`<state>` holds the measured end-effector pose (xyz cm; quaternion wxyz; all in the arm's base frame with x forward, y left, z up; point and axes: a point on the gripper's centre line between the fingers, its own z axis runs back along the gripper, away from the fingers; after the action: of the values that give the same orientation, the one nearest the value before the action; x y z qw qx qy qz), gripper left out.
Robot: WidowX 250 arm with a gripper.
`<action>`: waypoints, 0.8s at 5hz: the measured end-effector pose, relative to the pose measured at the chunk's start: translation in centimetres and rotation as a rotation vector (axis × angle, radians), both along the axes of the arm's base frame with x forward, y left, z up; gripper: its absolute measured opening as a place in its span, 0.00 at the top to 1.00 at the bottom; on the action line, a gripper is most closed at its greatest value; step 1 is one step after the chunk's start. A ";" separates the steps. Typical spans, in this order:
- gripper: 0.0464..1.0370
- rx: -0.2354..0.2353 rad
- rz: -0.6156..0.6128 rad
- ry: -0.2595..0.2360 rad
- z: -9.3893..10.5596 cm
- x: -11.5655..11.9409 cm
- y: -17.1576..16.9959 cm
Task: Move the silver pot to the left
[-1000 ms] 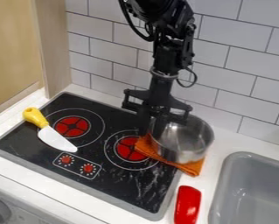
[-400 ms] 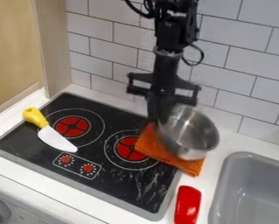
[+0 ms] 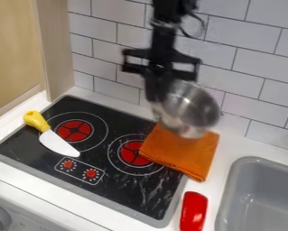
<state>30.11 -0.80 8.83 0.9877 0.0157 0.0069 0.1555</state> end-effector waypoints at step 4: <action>0.99 -0.018 0.127 0.146 -5.7 -2.1 9.3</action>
<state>28.02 8.52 3.08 0.9728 0.0176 0.0812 0.2161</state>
